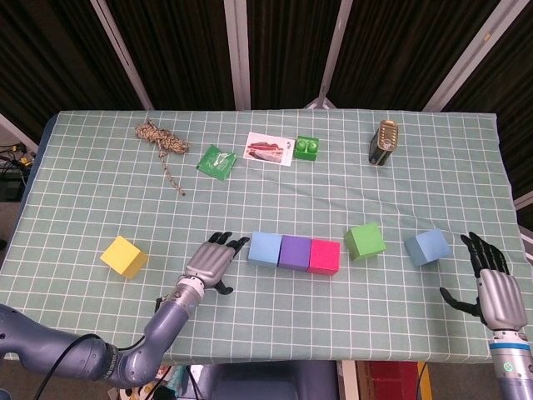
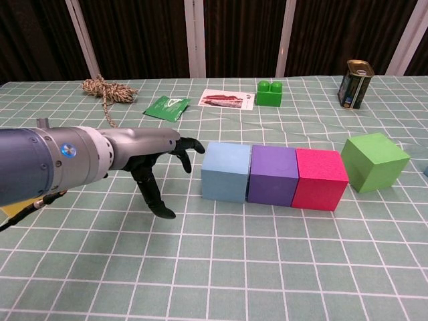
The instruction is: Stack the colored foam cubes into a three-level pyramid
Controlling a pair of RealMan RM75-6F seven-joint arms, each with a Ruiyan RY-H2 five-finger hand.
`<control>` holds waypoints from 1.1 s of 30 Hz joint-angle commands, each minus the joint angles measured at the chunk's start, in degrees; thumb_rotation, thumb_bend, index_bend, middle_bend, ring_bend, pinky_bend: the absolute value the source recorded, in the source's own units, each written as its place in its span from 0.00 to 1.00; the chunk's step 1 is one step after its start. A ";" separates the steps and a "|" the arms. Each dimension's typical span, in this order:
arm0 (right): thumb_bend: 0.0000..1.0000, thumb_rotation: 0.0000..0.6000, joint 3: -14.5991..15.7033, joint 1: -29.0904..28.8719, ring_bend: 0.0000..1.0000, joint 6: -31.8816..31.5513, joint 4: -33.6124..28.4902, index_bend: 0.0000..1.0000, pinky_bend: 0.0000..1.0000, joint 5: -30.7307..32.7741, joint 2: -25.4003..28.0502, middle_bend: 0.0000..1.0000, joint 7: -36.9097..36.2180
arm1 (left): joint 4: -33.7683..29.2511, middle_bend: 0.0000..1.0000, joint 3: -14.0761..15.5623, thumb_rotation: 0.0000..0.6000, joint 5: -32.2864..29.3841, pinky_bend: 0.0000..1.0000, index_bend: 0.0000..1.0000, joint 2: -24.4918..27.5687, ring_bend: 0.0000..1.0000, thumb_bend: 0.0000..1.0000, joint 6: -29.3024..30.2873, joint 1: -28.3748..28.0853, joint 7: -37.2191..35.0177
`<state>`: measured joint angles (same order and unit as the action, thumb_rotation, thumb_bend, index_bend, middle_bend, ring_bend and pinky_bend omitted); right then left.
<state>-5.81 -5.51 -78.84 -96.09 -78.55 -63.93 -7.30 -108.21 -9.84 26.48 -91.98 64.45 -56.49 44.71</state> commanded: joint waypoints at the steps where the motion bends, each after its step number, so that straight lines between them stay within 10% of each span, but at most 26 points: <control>1: 0.25 1.00 0.01 0.02 0.00 -0.02 0.00 0.00 0.00 0.00 0.00 0.00 -0.01 | 0.17 0.19 0.19 1.00 -0.15 0.00 0.00 -0.32 0.00 0.25 -0.33 -0.31 0.05; 33: 0.25 1.00 0.08 0.12 0.00 0.01 0.13 0.00 0.00 -0.01 0.28 0.00 -0.30 | -7.43 0.18 1.20 1.00 4.39 0.00 0.00 7.26 0.00 0.25 3.25 2.11 -5.05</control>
<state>-5.74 -5.39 -78.84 -95.96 -78.57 -63.66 -7.61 -113.80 -8.65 29.47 -86.60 66.69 -55.55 40.95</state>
